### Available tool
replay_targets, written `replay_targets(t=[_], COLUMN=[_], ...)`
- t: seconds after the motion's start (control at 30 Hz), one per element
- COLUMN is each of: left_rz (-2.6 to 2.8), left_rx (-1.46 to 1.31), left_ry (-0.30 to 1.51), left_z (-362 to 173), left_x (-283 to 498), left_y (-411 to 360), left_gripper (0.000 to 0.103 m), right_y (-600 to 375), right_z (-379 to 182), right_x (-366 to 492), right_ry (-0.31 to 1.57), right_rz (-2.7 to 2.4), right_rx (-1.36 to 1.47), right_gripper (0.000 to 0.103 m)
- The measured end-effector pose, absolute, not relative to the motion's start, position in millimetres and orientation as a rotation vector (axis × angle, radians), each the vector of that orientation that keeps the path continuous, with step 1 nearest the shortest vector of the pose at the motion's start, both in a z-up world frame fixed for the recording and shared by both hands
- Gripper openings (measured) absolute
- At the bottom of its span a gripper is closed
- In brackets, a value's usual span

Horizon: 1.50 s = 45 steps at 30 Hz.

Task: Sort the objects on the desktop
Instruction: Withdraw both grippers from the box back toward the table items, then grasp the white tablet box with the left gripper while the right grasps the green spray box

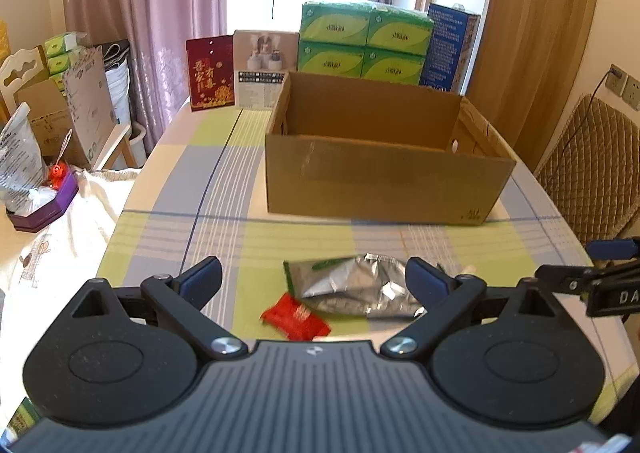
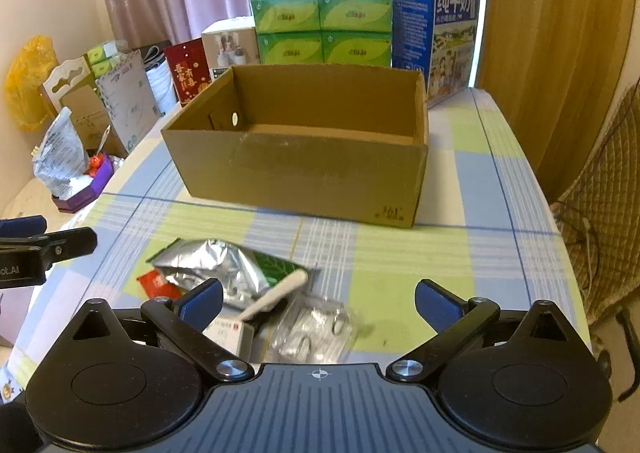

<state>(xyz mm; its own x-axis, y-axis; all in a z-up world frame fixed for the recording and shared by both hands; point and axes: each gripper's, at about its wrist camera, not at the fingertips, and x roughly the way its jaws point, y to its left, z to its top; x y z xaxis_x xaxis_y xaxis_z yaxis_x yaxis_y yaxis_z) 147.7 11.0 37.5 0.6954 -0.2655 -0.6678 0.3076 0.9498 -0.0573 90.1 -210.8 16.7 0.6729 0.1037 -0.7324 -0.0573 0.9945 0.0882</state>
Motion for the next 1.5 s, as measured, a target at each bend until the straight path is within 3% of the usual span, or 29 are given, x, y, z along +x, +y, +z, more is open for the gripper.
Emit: replay_targets(t=[0.53,1.1,1.5], left_rz=[-0.409,-0.963,-1.084], left_rx=[0.164,0.673,0.788], left_ry=[0.809,0.851,0.944], left_z=[3.2,-52.5,-89.7], left_x=[112.2,115.6,139.4], left_y=[36.0,6.0,-3.6], left_gripper=[0.096,0.096,0.092], right_y=[-207.0,-170.6,-140.2], right_z=[-43.4,-70.1,-109.2], right_x=[12.0,51.5,84.6], right_ry=[0.846,0.837,0.918], right_rz=[0.243,0.711,0.908], right_rx=[-0.054,-0.566,-0.770], right_gripper=[0.101,0.100,0.097])
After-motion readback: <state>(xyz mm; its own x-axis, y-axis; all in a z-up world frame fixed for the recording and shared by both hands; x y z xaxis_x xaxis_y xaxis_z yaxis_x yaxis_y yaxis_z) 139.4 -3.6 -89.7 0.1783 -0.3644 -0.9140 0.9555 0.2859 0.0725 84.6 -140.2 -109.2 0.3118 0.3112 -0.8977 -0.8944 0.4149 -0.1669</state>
